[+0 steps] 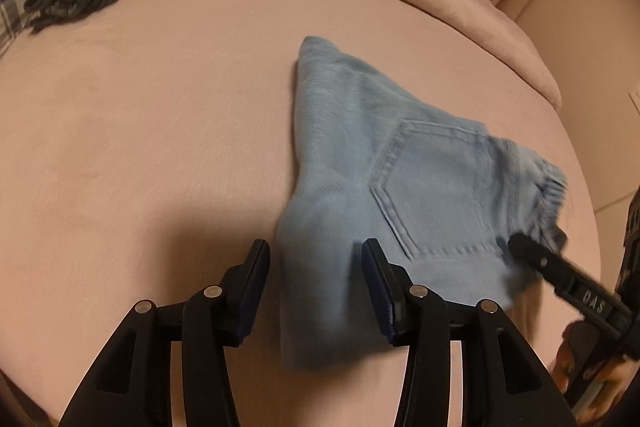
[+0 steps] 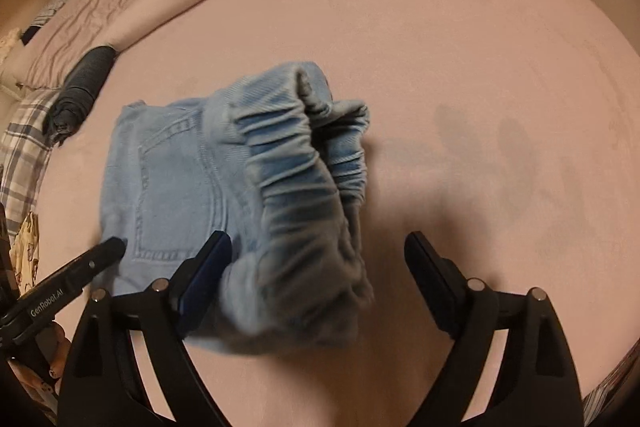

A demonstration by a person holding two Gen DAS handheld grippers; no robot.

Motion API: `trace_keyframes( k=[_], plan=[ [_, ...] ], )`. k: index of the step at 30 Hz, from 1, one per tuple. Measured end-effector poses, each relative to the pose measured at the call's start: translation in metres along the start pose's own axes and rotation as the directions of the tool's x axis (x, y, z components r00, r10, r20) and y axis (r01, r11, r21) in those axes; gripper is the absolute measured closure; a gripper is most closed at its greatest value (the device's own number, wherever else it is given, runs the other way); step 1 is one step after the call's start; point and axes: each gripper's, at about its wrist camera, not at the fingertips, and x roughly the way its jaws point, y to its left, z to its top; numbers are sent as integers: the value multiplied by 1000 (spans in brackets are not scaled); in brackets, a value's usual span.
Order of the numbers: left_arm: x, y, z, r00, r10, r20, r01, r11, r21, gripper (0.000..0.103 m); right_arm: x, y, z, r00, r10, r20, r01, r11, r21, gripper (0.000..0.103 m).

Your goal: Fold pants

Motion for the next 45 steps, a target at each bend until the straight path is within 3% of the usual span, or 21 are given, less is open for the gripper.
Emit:
trace_keyframes(
  k=[4, 8, 11, 14, 18, 27, 39, 45],
  plan=[
    [-34, -18, -8, 996, -24, 87, 19, 998, 64, 29, -28, 6, -5, 997, -2, 78, 3, 1000, -8, 13],
    [-61, -31, -6, 987, -57, 148, 44, 995, 88, 16, -64, 12, -11, 986, 40, 162, -35, 999, -32, 9],
    [-80, -35, -8, 979, -86, 187, 70, 994, 89, 12, -85, 26, -14, 973, 51, 225, -37, 997, -66, 5],
    [-93, -39, -11, 976, -74, 207, 56, 994, 93, 6, -97, 38, -12, 962, 65, 267, -42, 995, -91, 3],
    [-107, -46, -15, 967, -57, 247, 28, 992, 119, 5, -103, 53, -16, 954, 47, 296, -7, 991, -136, 2],
    [-114, -45, -21, 966, -39, 256, 12, 994, 106, 4, -117, 56, -26, 944, 19, 328, 33, 988, -150, 2],
    [-115, -48, -25, 969, -7, 248, -18, 995, 95, 4, -125, 62, -32, 938, 20, 347, 32, 989, -145, 2],
    [-119, -49, -26, 967, -30, 251, 6, 995, 96, 4, -127, 63, -35, 936, 12, 352, 42, 989, -143, 2]
  ],
)
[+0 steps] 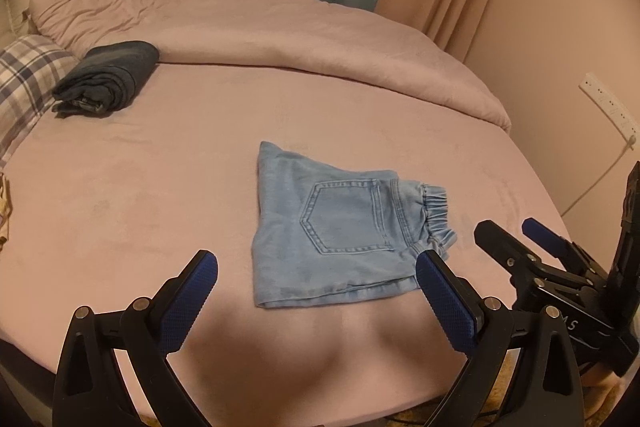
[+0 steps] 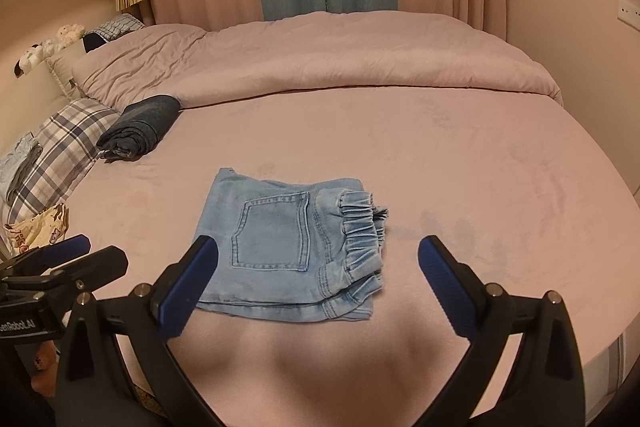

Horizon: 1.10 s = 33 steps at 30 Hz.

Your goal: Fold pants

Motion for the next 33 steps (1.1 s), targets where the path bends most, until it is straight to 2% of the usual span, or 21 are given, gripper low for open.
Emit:
trace_keyframes(
  k=[6, 33],
  plan=[
    [-2, 0, 0, 1000, -23, -2, 23, 1000, -4, 4, 2, 0, -1, 1000, -10, -13, 10, 1000, 2, 2],
    [-2, 0, -1, 1000, 18, 6, -18, 1000, -18, 4, 3, 7, -1, 1000, -23, -16, 23, 1000, 2, 2]
  ],
)
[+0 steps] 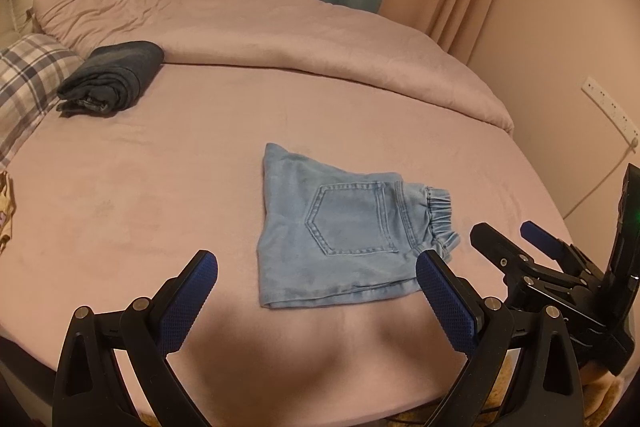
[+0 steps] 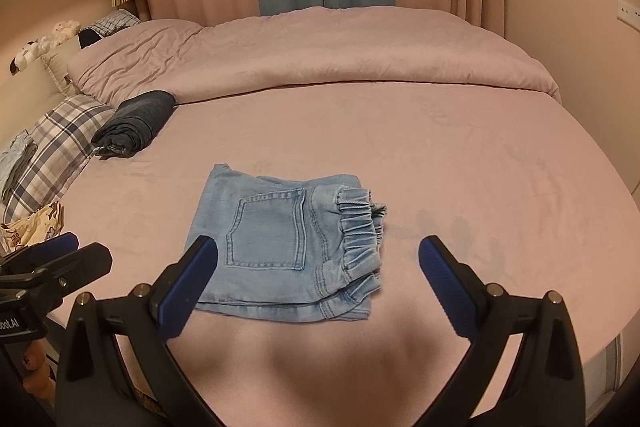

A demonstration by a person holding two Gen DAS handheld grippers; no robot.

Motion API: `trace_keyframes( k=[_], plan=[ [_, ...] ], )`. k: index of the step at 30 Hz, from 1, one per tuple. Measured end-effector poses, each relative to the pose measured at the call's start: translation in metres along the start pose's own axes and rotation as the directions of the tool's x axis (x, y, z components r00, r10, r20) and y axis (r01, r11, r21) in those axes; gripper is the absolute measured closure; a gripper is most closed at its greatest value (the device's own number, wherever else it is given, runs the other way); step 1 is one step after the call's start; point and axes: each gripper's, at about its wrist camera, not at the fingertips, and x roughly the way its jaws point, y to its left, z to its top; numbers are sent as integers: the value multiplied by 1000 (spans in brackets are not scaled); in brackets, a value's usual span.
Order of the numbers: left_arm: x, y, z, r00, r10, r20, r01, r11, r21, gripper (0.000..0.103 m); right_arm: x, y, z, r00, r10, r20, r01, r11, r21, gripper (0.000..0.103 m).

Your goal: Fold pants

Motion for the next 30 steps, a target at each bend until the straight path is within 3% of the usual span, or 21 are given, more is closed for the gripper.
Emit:
trace_keyframes(
  k=[30],
  plan=[
    [0, 1, -2, 1000, 11, 2, -11, 1000, -2, 4, -2, 3, -4, 1000, -6, 0, 6, 1000, -3, 1]
  ],
)
